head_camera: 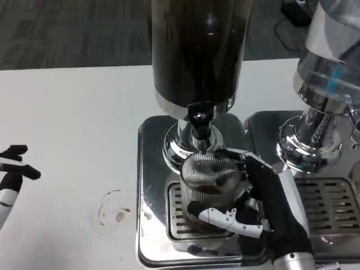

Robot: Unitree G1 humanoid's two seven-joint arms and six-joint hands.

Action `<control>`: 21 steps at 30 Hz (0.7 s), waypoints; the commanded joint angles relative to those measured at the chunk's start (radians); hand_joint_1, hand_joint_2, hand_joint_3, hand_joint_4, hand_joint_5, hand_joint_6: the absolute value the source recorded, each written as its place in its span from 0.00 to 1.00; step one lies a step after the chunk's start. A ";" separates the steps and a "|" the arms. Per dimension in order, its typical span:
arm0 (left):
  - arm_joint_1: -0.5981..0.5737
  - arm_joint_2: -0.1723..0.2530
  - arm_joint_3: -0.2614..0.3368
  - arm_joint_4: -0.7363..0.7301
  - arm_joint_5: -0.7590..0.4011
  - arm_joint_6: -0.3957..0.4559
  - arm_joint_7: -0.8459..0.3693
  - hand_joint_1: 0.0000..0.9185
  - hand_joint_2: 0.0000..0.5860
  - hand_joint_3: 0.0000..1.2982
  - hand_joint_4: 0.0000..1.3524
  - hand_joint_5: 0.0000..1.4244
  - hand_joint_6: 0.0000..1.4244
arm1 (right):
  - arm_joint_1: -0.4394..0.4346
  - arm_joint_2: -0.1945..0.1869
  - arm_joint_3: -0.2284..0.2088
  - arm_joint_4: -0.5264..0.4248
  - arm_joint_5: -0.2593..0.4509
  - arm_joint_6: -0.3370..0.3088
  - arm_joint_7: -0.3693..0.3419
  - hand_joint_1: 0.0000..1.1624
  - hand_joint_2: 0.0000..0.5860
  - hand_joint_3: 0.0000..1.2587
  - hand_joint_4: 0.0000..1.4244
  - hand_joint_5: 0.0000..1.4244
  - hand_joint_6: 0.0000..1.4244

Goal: Grasp the cup under the faucet to collect the drink, then remove the cup.

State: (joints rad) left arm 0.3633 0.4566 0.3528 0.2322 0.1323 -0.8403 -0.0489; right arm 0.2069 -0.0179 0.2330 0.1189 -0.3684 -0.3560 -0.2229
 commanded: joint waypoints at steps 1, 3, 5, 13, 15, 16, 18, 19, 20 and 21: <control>-0.025 0.021 -0.023 0.027 0.005 -0.001 -0.022 0.00 0.42 0.49 0.19 0.22 0.02 | 0.020 -0.009 -0.013 -0.068 -0.013 -0.011 -0.016 0.88 0.25 0.40 0.40 0.59 0.79; -0.033 0.028 -0.030 0.033 0.010 0.000 -0.028 0.00 0.41 0.48 0.18 0.21 0.02 | 0.037 -0.016 -0.018 -0.097 -0.035 -0.012 -0.025 0.88 0.25 0.40 0.40 0.59 0.79; -0.042 0.035 -0.037 0.038 0.015 0.001 -0.035 0.00 0.40 0.45 0.13 0.20 0.02 | 0.050 -0.017 -0.022 -0.117 -0.030 -0.008 -0.017 0.89 0.24 0.41 0.41 0.59 0.80; -0.075 0.083 -0.076 0.060 0.038 0.021 -0.080 0.00 0.34 0.25 0.00 0.08 0.00 | 0.100 -0.029 -0.031 -0.189 -0.030 0.006 0.000 0.89 0.23 0.42 0.42 0.59 0.81; -0.086 0.111 -0.083 0.057 0.078 0.025 -0.085 0.00 0.29 0.19 0.00 0.04 0.00 | 0.123 -0.037 -0.034 -0.212 -0.026 0.008 0.011 0.89 0.23 0.42 0.43 0.59 0.81; -0.090 0.125 -0.085 0.057 0.093 0.023 -0.086 0.00 0.28 0.17 0.00 0.03 0.00 | 0.129 -0.039 -0.035 -0.218 -0.024 0.010 0.015 0.89 0.23 0.42 0.43 0.59 0.82; -0.097 0.142 -0.090 0.061 0.107 0.017 -0.086 0.00 0.26 0.14 0.00 0.01 0.00 | 0.148 -0.041 -0.035 -0.235 -0.023 0.009 0.019 0.89 0.23 0.42 0.43 0.59 0.82; -0.101 0.157 -0.094 0.064 0.114 0.010 -0.090 0.00 0.25 0.13 0.00 0.01 0.00 | 0.153 -0.042 -0.034 -0.242 -0.025 0.010 0.020 0.89 0.23 0.42 0.43 0.59 0.82; -0.105 0.174 -0.100 0.064 0.128 0.003 -0.094 0.00 0.24 0.12 0.00 0.00 0.00 | 0.159 -0.042 -0.035 -0.250 -0.024 0.010 0.023 0.89 0.22 0.42 0.43 0.59 0.82; -0.109 0.186 -0.105 0.064 0.138 -0.002 -0.096 0.00 0.25 0.11 0.00 0.00 0.00 | 0.165 -0.043 -0.035 -0.260 -0.020 0.012 0.029 0.89 0.22 0.42 0.43 0.59 0.82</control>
State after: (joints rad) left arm 0.2648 0.5957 0.2635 0.2888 0.2342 -0.8222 -0.1257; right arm 0.3620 -0.0589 0.2014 -0.0933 -0.4045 -0.3383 -0.2000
